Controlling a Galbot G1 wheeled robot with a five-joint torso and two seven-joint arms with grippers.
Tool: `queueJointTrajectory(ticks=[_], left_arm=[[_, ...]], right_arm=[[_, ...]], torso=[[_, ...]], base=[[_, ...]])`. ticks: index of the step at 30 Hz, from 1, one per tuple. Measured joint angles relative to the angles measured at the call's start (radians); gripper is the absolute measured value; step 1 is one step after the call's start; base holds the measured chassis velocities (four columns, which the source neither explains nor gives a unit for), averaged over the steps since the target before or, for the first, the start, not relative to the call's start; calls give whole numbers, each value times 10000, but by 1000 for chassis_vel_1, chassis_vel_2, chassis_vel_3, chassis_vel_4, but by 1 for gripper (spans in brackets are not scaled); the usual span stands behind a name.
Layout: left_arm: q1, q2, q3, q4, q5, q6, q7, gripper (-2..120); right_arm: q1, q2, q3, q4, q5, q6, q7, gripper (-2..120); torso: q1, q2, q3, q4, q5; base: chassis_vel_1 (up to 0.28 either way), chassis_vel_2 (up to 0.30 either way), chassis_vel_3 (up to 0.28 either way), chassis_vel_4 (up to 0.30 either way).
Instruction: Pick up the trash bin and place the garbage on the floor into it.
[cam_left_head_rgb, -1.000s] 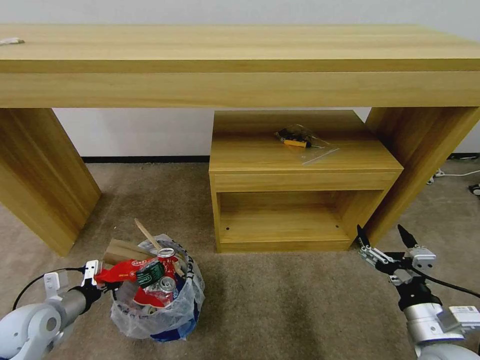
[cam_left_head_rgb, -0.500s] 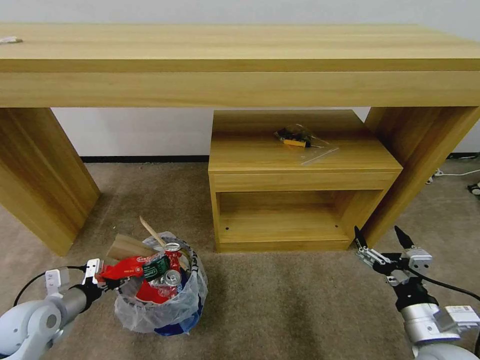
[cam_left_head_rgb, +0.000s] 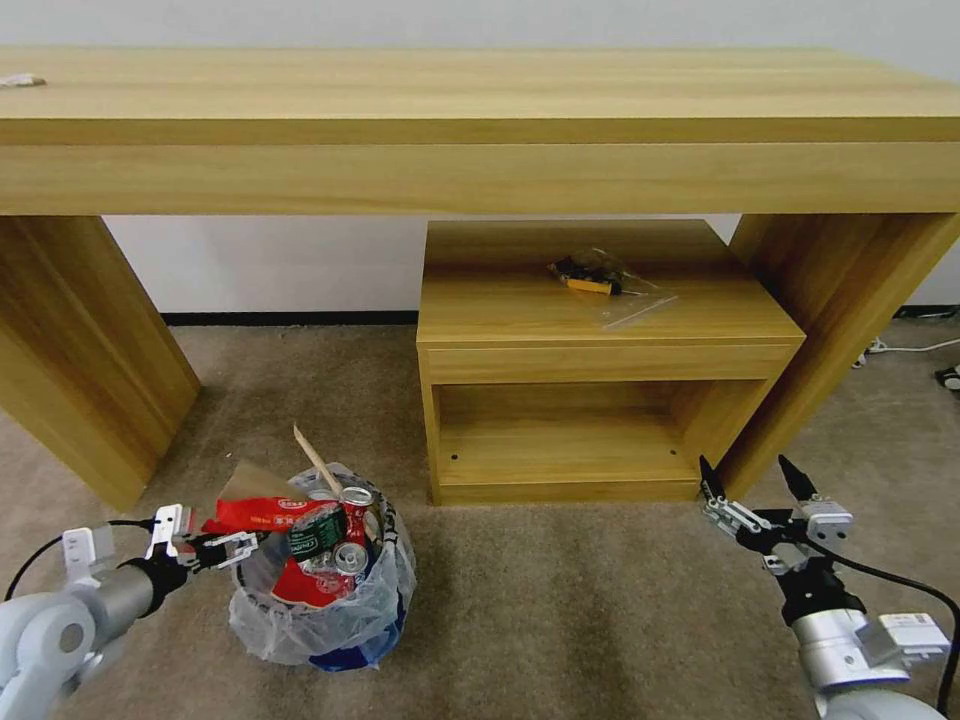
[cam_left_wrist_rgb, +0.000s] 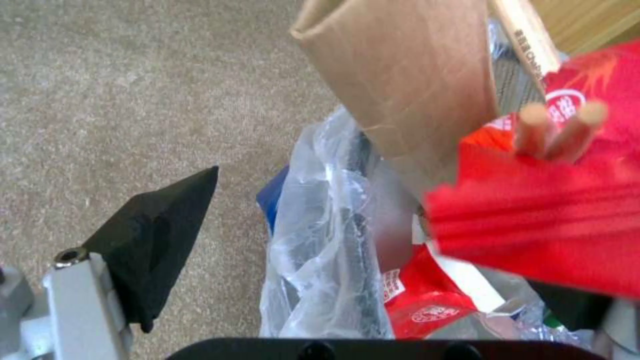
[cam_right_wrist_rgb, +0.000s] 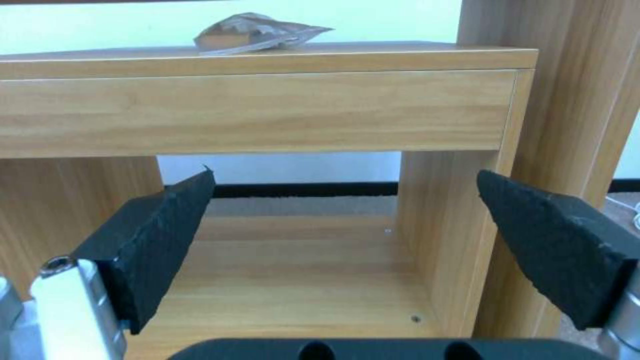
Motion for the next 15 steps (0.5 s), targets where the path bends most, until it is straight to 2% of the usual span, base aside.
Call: queueJointTrajectory(ticks=[5, 12, 15], left_arm=[[403, 63, -496, -98, -714, 77, 73, 100], [753, 106, -919, -159, -756, 67, 410, 100], [1036, 119, -1441, -223, -784, 3, 766, 100]], right_arm=[[-2, -54, -13, 19, 25, -43, 48, 100], [9, -86, -64, 18, 35, -77, 69, 100], [16, -75, -119, 31, 37, -93, 82, 100]], torso=[[0, 0, 0, -1, 0], [0, 0, 0, 1, -1], [-1, 0, 0, 1, 0]], base=[[0, 0, 0, 0], [0, 0, 0, 0], [0, 0, 0, 0]])
